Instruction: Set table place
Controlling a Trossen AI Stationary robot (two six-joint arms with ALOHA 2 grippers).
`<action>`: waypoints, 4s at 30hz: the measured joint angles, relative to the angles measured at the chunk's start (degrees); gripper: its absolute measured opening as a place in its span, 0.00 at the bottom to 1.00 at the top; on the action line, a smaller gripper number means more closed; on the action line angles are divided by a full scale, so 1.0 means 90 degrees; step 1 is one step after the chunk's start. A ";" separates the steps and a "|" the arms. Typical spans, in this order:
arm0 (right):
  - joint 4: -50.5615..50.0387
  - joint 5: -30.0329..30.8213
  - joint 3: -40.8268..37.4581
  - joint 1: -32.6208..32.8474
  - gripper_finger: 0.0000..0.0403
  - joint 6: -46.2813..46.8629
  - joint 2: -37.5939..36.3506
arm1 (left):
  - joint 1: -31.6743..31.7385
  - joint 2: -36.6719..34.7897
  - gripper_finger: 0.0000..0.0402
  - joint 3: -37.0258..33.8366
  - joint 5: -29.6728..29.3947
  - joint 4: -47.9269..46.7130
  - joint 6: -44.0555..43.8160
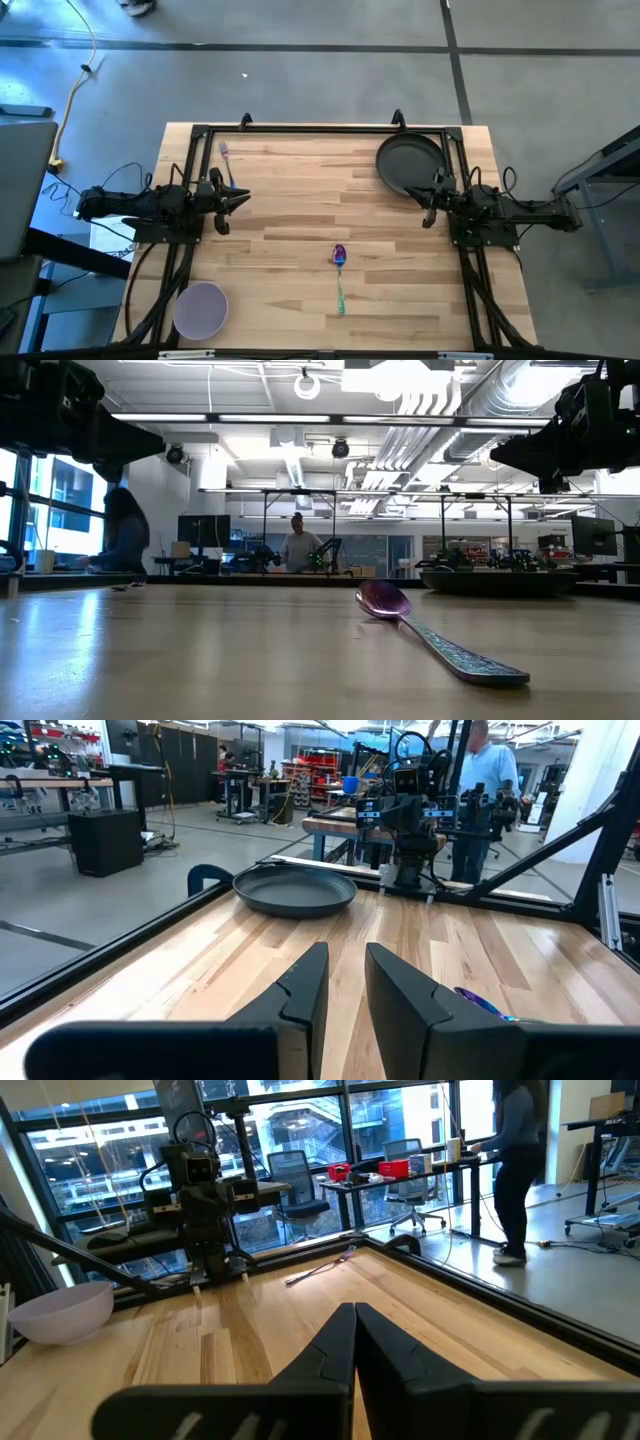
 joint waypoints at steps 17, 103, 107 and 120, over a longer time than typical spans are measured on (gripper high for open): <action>-0.0002 0.0002 0.0002 -0.0001 0.00 0.0001 0.0001 | -0.0002 0.0002 0.15 -0.0001 -0.0001 0.0004 0.0002; 0.0736 0.1032 -0.0017 -0.0012 0.00 0.0007 0.0001 | -0.0002 0.0002 0.14 -0.0001 0.0427 0.0001 -0.3172; 0.0715 0.1032 0.0002 -0.0011 0.00 0.0003 0.0001 | -0.0002 0.0001 0.04 0.0001 0.0399 -0.0001 -0.3237; -0.1450 0.1007 0.1744 -0.0014 0.00 0.0403 0.0884 | -0.0002 0.0126 0.00 0.0223 -0.0247 -0.0022 -0.3311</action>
